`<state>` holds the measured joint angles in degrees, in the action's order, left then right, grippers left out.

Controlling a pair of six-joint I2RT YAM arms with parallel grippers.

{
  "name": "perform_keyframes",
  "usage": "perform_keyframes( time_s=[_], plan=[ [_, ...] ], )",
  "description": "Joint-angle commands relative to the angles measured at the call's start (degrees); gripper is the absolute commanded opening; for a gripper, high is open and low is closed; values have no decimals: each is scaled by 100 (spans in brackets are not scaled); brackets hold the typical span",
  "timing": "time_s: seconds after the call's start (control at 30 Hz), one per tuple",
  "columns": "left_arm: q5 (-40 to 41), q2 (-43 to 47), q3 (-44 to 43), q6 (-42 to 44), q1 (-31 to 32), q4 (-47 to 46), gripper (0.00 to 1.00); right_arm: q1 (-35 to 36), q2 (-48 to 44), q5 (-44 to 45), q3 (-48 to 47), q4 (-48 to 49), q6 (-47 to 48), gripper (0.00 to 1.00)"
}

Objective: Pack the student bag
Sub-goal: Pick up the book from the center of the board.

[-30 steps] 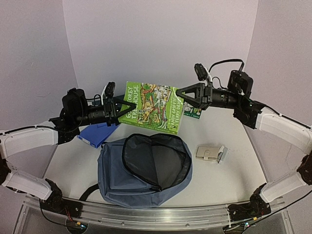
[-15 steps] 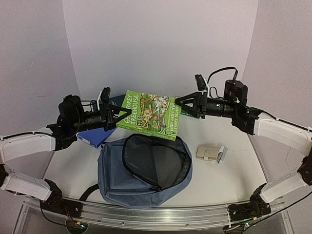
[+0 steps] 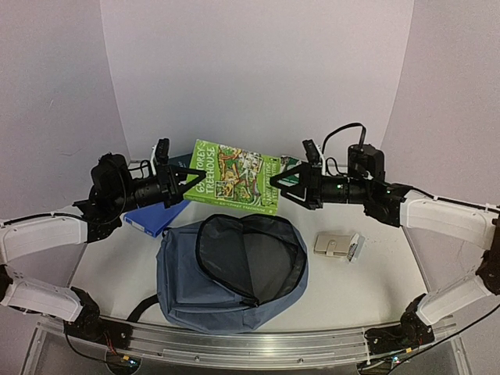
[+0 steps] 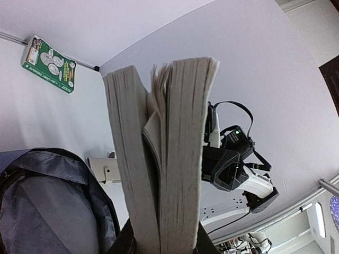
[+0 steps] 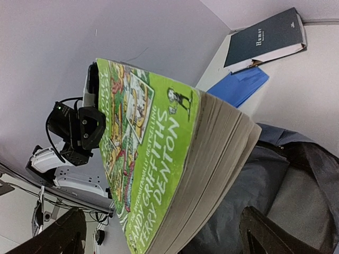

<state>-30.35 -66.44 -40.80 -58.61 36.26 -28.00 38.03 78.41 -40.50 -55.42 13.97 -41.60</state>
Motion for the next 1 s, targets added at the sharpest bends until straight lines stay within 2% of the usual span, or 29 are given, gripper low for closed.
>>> perform_keyframes(
  time_s=[0.0,0.13,0.27,0.37,0.43,0.5,0.57,0.63,0.7,0.77,0.83,0.9,0.97],
  plan=[
    [-402,26,-165,-112,-20,-1167,0,169,389,-251,-242,470,-54,96],
    [-722,-49,-94,-207,-22,-1421,0,349,759,-482,-578,795,-129,76],
    [-749,-45,14,-222,-22,-1226,0,432,865,-572,-570,1631,-539,52],
    [-536,51,106,-112,-23,-726,0,442,783,-401,-464,2095,-784,18],
    [-258,168,129,-55,-30,-256,4,435,633,-56,-394,2083,-743,1],
    [98,308,150,-41,-51,299,11,428,465,461,-378,1735,-508,0],
    [533,479,171,-71,-90,1016,22,412,295,1084,-516,793,-91,0],
    [761,617,291,-181,-159,1431,26,354,208,1777,-724,-23,313,0],
    [845,745,485,-337,-225,1565,30,207,115,2107,-806,-498,512,0],
    [872,851,704,-509,-271,1649,36,-35,-11,2127,-756,-665,580,0],
    [889,958,868,-602,-294,1786,39,-276,-130,2004,-680,-754,614,0],
    [890,1028,962,-642,-299,1921,46,-513,-243,1883,-621,-836,646,0],
    [873,1042,976,-653,-296,2128,46,-681,-367,1815,-572,-947,712,0]
  ],
)
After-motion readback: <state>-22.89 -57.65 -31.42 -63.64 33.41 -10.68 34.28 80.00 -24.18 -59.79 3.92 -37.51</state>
